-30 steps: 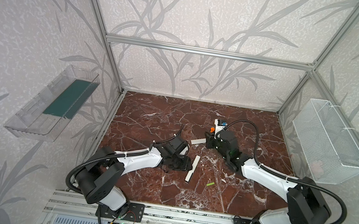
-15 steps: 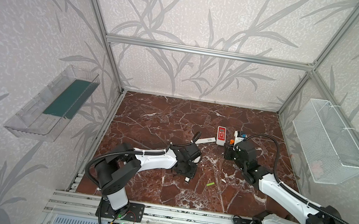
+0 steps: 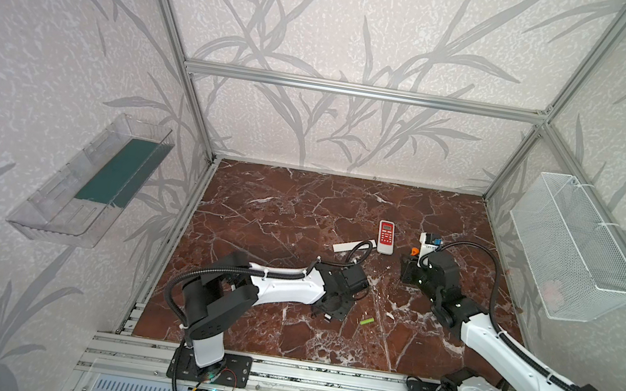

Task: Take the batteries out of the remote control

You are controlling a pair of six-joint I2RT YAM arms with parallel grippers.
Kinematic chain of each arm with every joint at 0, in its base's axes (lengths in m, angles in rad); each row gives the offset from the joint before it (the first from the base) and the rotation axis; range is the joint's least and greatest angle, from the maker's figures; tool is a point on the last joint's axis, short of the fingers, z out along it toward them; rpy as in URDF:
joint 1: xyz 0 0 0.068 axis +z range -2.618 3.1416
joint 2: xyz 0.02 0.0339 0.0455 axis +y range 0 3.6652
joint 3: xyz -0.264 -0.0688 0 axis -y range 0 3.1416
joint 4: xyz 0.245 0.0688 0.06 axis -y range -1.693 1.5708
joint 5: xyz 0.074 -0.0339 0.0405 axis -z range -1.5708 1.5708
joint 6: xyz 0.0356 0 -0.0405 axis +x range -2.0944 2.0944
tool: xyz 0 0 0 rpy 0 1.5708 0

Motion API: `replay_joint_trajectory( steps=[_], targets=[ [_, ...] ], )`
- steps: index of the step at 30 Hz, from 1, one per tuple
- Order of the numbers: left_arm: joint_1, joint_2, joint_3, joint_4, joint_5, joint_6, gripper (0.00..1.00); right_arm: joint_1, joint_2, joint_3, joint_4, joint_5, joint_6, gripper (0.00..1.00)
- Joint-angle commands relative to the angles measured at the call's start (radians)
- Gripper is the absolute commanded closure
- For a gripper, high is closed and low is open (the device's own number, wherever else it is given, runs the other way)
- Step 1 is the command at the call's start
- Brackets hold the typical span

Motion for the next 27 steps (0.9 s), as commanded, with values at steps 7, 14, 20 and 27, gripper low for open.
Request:
replay_joint_trajectory(
  steps=[7,14,20,27],
  targets=[
    [0.02,-0.104,0.064,-0.186,-0.196,0.032,0.72,-0.033,0.165,0.082,-0.109,-0.087,0.005,1.0],
    [0.131,-0.164,0.057,-0.22,-0.192,0.123,0.73,-0.087,0.33,0.142,-0.173,-0.14,0.038,0.94],
    [0.37,-0.186,0.016,-0.275,-0.195,0.269,0.73,-0.11,0.424,0.18,-0.193,-0.157,0.022,0.92],
    [0.58,-0.055,0.05,-0.259,-0.277,0.428,0.73,-0.115,0.457,0.189,-0.17,-0.187,0.019,0.83]
  ],
)
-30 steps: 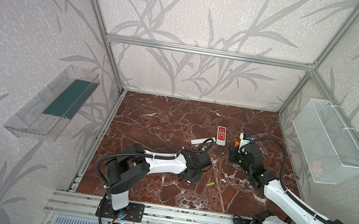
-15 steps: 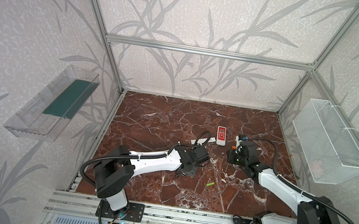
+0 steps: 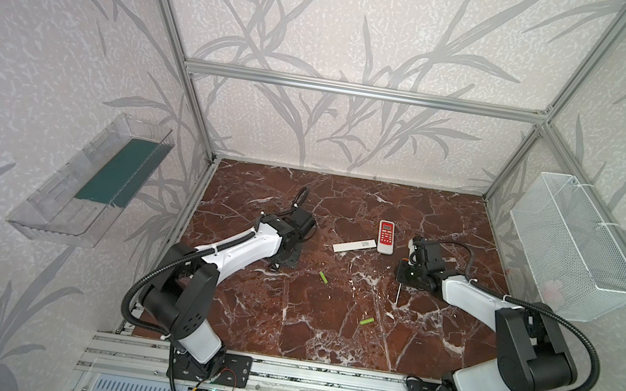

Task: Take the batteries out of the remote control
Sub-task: 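Carry the white compartment toward the right gripper with the left gripper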

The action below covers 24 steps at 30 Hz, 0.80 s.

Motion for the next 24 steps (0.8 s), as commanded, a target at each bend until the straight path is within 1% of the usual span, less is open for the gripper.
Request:
replay_joint_trajectory(
  steps=[1,3,5,10,12,14,18,20,24],
  targets=[
    [0.049,0.092,0.037,-0.03,-0.063,0.104,0.73,-0.004,0.013,0.019,-0.009,-0.032,-0.01,0.81],
    [0.058,0.142,0.078,-0.044,-0.08,0.104,0.73,-0.004,0.011,0.019,-0.014,-0.031,-0.009,0.78],
    [0.056,0.186,0.112,-0.053,-0.098,0.097,0.73,-0.003,0.004,0.02,-0.017,-0.031,-0.012,0.71],
    [0.036,0.296,0.197,-0.133,-0.208,0.058,0.7,-0.003,-0.032,0.025,-0.028,-0.042,-0.021,0.58],
    [0.021,0.325,0.215,-0.155,-0.236,0.04,0.68,-0.004,-0.047,0.025,-0.03,-0.034,-0.023,0.54],
    [0.004,0.355,0.227,-0.171,-0.244,0.024,0.63,-0.003,-0.056,0.025,-0.033,-0.03,-0.028,0.52],
    [-0.036,0.394,0.242,-0.184,-0.238,-0.009,0.53,-0.003,-0.068,0.037,-0.046,-0.031,-0.036,0.51],
    [-0.067,0.403,0.253,-0.186,-0.234,-0.021,0.5,-0.003,-0.074,0.043,-0.055,-0.032,-0.039,0.51],
    [-0.132,0.432,0.292,-0.222,-0.266,-0.055,0.48,-0.003,-0.09,0.046,-0.057,-0.034,-0.038,0.51]
  ],
)
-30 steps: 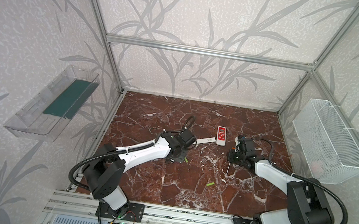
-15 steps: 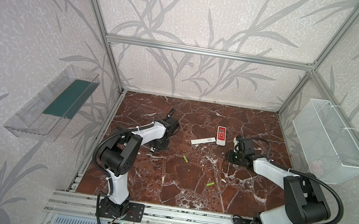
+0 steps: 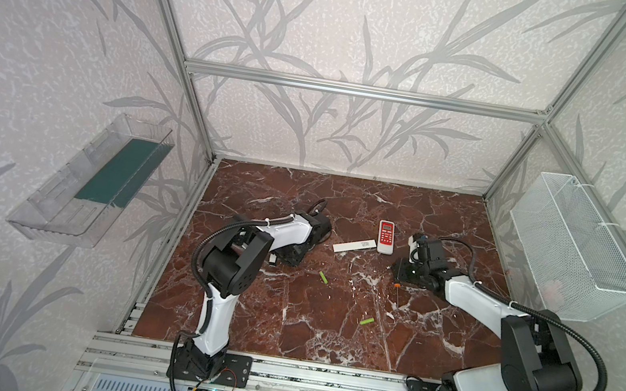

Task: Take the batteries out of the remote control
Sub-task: 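Carry the white compartment toward the right gripper with the left gripper, then grasp the white compartment with the right gripper while the left gripper releases it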

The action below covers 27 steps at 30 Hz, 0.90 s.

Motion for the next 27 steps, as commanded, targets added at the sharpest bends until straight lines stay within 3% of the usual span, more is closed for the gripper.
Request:
replay_joint_trajectory(
  steps=[1,10,13,18,22,27],
  targets=[
    [-0.05,0.045,0.042,-0.069,-0.027,-0.056,0.48,-0.003,-0.038,0.028,-0.023,-0.003,-0.013,0.51],
    [-0.147,0.11,0.125,-0.139,-0.071,-0.089,0.47,0.001,-0.069,0.031,-0.038,-0.019,-0.007,0.51],
    [-0.144,0.033,0.101,-0.117,-0.045,-0.105,0.47,0.053,-0.085,0.039,-0.031,0.012,-0.003,0.52],
    [-0.123,-0.157,0.024,-0.054,0.02,-0.122,0.47,0.225,-0.025,0.102,-0.037,0.096,0.011,0.52],
    [-0.057,-0.302,-0.075,-0.012,0.102,-0.152,0.47,0.391,0.1,0.192,-0.014,0.12,0.07,0.5],
    [0.139,-0.505,-0.305,0.108,0.324,-0.198,0.47,0.564,0.324,0.395,-0.043,0.121,0.125,0.47]
  ],
)
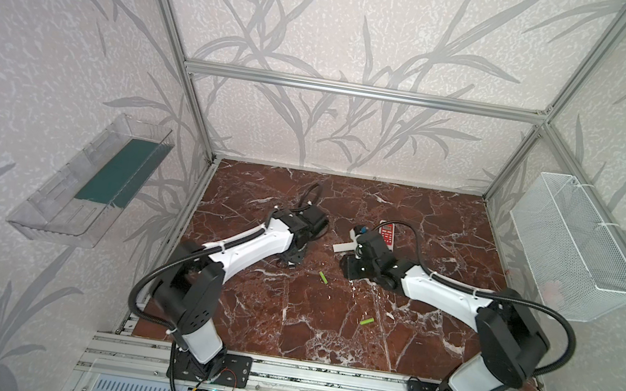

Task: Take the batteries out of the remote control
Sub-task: 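Grasp the white compartment with the right gripper while the left gripper releases it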

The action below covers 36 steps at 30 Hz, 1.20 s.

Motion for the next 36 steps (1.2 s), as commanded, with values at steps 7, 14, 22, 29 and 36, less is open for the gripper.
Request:
replay_joint_trajectory(
  steps=[7,14,22,29,36],
  targets=[
    [0.279,-0.279,-0.316,0.113,0.28,-0.047,0.48,0.161,0.292,0.355,-0.129,0.04,0.023,0.46],
    [0.352,-0.373,-0.392,0.15,0.362,-0.048,0.48,0.186,0.445,0.58,-0.251,0.108,-0.003,0.4],
    [0.37,-0.39,-0.398,0.155,0.394,-0.031,0.49,0.187,0.549,0.714,-0.331,0.188,-0.018,0.39],
    [0.379,-0.371,-0.393,0.17,0.417,-0.028,0.49,0.186,0.585,0.744,-0.308,0.139,-0.011,0.69],
    [0.38,-0.352,-0.385,0.167,0.435,-0.023,0.5,0.14,0.495,0.59,-0.151,-0.01,0.106,0.88]
  ],
)
